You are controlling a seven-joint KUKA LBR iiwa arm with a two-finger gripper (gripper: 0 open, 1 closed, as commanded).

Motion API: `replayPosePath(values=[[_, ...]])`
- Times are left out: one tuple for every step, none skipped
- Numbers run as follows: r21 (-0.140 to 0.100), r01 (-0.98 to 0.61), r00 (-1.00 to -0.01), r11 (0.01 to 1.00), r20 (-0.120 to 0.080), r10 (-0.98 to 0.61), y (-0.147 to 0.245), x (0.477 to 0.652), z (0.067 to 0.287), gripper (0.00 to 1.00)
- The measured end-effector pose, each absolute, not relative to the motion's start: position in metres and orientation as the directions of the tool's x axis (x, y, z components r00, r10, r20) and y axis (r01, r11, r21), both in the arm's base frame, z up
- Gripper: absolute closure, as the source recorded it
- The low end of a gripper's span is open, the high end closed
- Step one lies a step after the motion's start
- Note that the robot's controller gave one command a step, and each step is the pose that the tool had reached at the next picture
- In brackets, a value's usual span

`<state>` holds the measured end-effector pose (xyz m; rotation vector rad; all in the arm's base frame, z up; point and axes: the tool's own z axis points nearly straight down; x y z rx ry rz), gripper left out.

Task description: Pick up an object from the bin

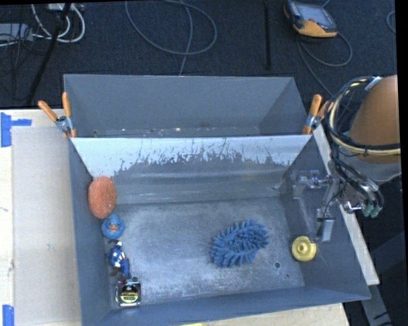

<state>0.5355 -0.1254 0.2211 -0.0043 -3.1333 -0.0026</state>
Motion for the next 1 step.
replayPosePath(values=[[0.000, -0.001, -1.000, 1.000, 0.001, -0.001, -0.1248, 0.5371, 0.2253, 0.00]])
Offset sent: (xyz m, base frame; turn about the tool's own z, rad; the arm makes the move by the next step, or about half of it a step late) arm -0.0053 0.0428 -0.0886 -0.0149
